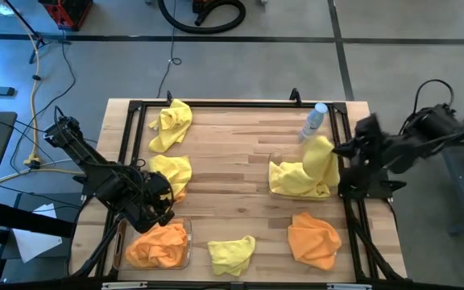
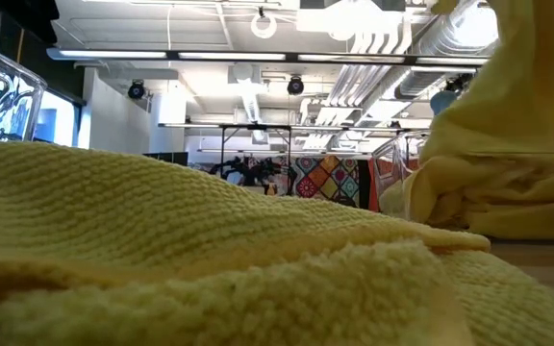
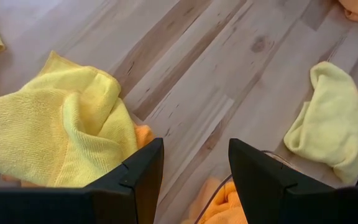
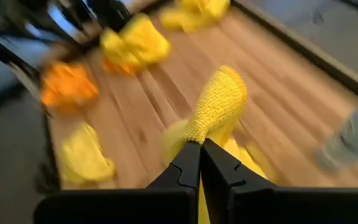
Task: Sort microfiber towel by color & place in baskets
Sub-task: Put the yellow microfiber cloth into the right transparent bin
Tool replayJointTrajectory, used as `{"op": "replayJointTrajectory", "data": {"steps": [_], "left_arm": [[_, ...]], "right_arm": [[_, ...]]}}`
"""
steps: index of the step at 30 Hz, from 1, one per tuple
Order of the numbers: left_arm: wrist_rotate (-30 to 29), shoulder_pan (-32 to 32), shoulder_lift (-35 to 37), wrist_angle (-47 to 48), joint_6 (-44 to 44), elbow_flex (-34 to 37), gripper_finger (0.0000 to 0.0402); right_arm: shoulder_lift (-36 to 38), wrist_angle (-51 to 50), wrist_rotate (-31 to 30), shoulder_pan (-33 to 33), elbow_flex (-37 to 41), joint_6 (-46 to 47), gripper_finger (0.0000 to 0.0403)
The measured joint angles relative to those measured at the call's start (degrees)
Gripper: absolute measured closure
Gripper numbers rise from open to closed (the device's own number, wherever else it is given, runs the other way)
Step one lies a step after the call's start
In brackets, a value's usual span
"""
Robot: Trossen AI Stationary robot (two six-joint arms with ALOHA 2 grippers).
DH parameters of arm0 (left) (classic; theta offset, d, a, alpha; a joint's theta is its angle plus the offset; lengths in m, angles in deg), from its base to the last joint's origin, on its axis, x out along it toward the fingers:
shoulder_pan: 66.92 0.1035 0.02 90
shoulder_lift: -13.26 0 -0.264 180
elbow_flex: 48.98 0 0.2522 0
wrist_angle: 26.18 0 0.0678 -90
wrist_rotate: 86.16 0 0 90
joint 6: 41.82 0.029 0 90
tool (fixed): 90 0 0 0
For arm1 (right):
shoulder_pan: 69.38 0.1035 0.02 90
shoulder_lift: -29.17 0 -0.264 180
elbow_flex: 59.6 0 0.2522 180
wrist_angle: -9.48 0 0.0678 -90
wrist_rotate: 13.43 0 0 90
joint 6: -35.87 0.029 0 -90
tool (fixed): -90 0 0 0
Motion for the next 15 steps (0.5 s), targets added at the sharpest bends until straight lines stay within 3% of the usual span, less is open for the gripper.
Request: {"op": "replayJointTrajectory", "data": {"steps": [7, 15], "left_arm": [[0.0, 0.8, 0.0, 0.0, 0.1, 0.0, 0.0232], [0.0, 0.8, 0.0, -0.6, 1.6, 0.0, 0.0232]], "right_arm": [[-0.3, 1.2, 13.0, -9.1, 17.4, 4.2, 0.0403], [-0.7, 20.7, 21.0, -11.7, 36.4, 4.7, 0.0403]]}}
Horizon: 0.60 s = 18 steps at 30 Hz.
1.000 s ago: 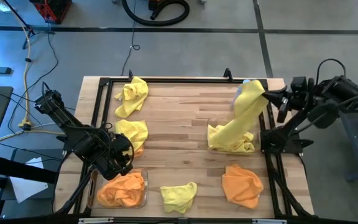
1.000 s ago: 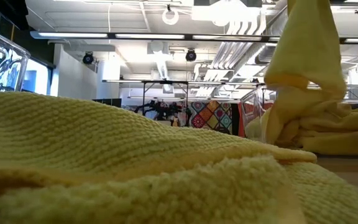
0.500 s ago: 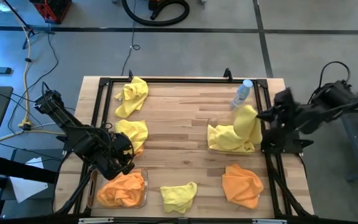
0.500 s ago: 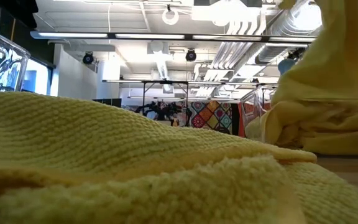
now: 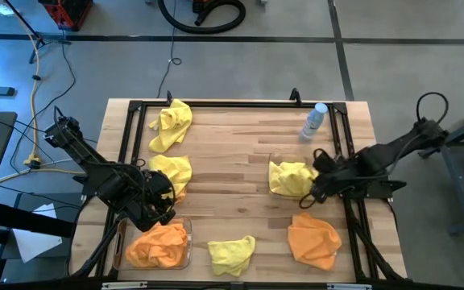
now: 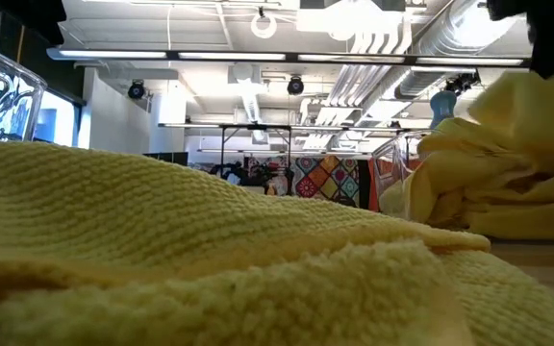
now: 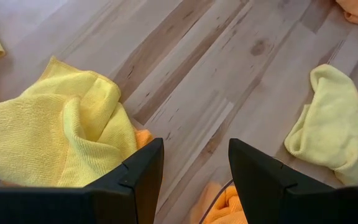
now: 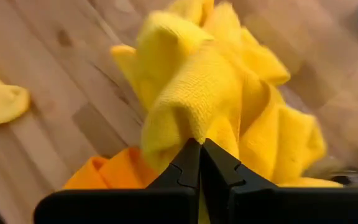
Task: Sort microfiber towel by color & place in baskets
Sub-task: Put the yellow microfiber cloth into the right transparent bin
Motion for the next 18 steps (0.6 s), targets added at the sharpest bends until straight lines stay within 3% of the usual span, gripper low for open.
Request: {"op": "replayJointTrajectory", "data": {"steps": [12, 18], "left_arm": [[0.0, 0.0, 0.0, -0.2, 0.0, 0.0, 0.0232], [0.0, 0.0, 0.0, -0.4, 0.0, 0.0, 0.0232]], "right_arm": [[-6.8, 15.9, 3.5, -8.0, 13.2, 2.6, 0.0400], [-9.3, 19.4, 4.2, -11.6, 14.3, 3.0, 0.0341]]}}
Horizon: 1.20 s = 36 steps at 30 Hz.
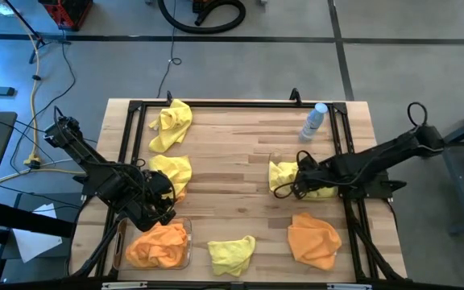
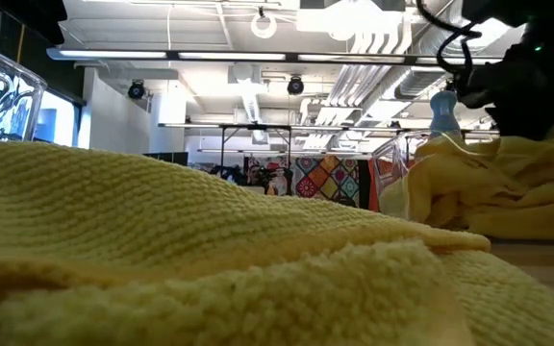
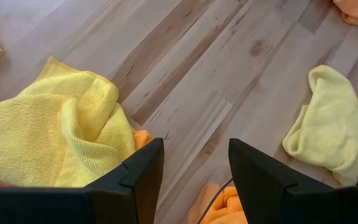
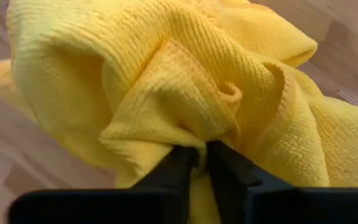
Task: Sort microfiber towel by color & place in baskets
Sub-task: Put the yellow microfiber cloth into the right transparent bin
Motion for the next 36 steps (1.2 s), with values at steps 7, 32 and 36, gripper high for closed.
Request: {"op": "replayJointTrajectory", "data": {"steps": [7, 32, 36], "left_arm": [[0.0, 0.0, 0.0, 0.0, 0.0, 0.0, 0.0232], [0.1, 0.0, 0.0, -0.2, 0.0, 0.0, 0.0232], [0.1, 0.0, 0.0, -0.2, 0.0, 0.0, 0.0232]], "right_arm": [[-2.7, 0.2, 0.8, -1.7, 0.0, 0.0, 0.0259], [3.5, -21.3, 7.7, 2.3, -17.4, 19.4, 0.0258], [0.8, -19.0, 8.6, 3.3, -11.9, 22.1, 0.0258]]}}
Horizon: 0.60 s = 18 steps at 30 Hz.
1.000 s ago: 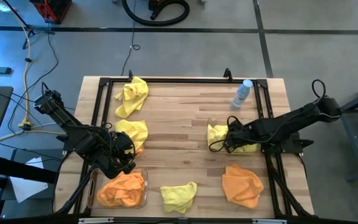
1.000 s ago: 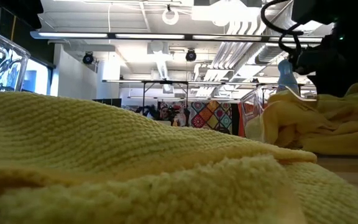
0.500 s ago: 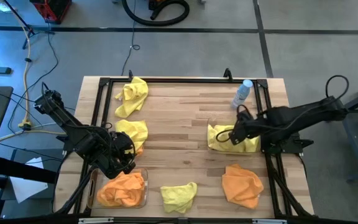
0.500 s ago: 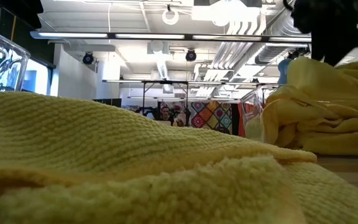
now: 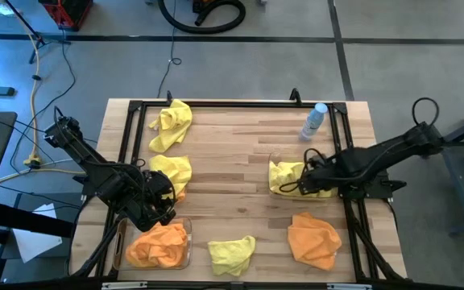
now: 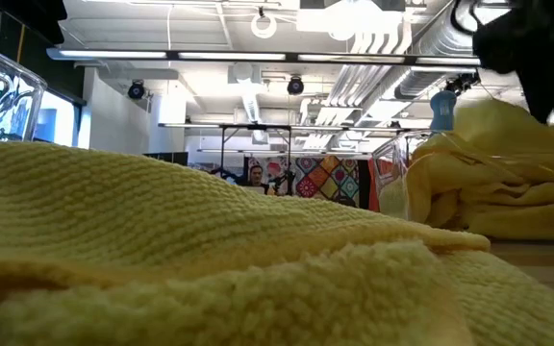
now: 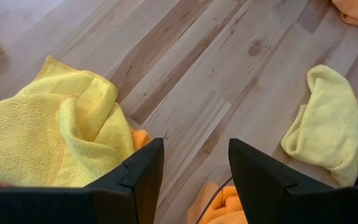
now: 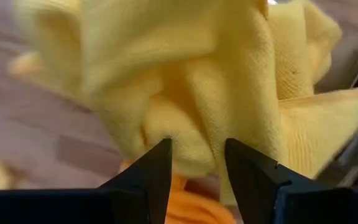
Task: Sort microfiber towel by color & place in baskets
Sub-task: Put the yellow microfiber cloth into the right transparent bin
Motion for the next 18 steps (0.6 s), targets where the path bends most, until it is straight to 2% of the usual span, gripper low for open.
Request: {"op": "replayJointTrajectory", "data": {"steps": [7, 11, 18], "left_arm": [[0.1, 0.0, 0.0, 0.0, 0.0, 0.0, 0.0232], [0.1, 0.0, 0.0, 0.0, 0.0, 0.0, 0.0232], [0.1, 0.0, 0.0, 0.0, 0.0, 0.0, 0.0232]], "right_arm": [[-3.6, 13.7, 0.5, -1.9, 10.2, 0.3, 0.0259], [-4.7, 19.4, 0.7, -2.1, 13.2, 0.3, 0.0259], [-3.6, 15.1, 2.1, -1.9, 9.6, -0.9, 0.0259]]}}
